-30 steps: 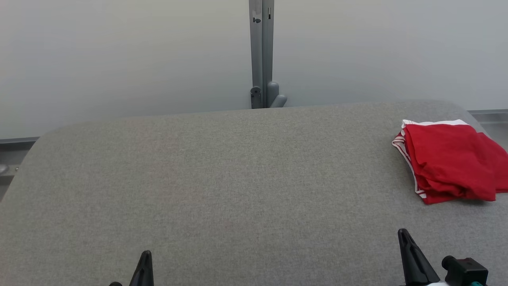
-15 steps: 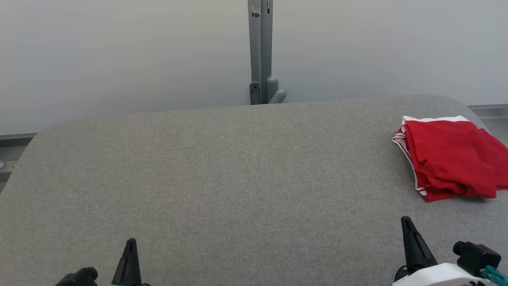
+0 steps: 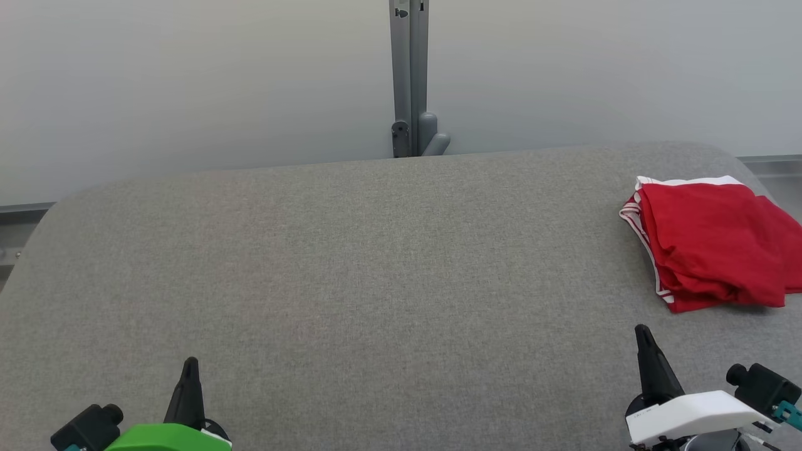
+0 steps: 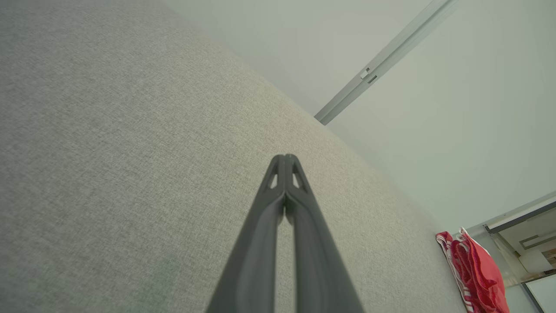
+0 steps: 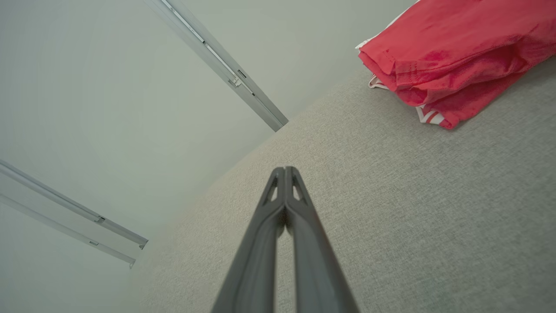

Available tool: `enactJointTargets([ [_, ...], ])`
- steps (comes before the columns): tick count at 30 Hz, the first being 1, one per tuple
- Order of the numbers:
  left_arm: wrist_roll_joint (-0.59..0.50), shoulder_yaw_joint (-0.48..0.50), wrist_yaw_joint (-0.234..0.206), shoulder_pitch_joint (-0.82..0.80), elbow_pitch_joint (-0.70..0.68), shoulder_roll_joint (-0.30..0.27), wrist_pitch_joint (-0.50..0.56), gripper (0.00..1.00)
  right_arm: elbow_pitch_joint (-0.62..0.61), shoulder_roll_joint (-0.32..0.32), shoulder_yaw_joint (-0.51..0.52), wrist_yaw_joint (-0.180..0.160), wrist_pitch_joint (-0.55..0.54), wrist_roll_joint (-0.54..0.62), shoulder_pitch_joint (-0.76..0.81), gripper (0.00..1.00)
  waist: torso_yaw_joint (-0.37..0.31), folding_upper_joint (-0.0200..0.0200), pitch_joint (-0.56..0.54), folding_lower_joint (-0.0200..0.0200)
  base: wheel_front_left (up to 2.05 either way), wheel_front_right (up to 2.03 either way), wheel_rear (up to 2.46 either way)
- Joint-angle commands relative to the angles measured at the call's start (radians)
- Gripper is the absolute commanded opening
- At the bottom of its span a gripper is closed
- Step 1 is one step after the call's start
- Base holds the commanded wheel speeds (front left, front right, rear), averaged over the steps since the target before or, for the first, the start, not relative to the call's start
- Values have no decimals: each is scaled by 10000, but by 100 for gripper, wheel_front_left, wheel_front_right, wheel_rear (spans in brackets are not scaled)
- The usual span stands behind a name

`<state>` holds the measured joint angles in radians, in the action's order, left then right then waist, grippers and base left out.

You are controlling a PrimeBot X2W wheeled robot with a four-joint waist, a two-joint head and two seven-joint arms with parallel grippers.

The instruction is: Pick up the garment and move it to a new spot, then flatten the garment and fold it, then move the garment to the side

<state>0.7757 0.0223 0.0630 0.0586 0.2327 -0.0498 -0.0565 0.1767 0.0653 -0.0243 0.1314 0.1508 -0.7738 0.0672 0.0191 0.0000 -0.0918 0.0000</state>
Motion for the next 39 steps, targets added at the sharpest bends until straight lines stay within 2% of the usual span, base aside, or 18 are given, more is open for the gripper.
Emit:
enactJointTargets([
  [1,400,118,98,-373,-57,-67,102,0,-44,7,45,-3,-63,-373,-326,0,-4,0,20,0,0,0,0],
  [39,4444,1153,419,-1632,576,-76,1535,0,647,-75,216,-3,-831,-4618,-1461,0,-86,0,454,0,0,0,0],
])
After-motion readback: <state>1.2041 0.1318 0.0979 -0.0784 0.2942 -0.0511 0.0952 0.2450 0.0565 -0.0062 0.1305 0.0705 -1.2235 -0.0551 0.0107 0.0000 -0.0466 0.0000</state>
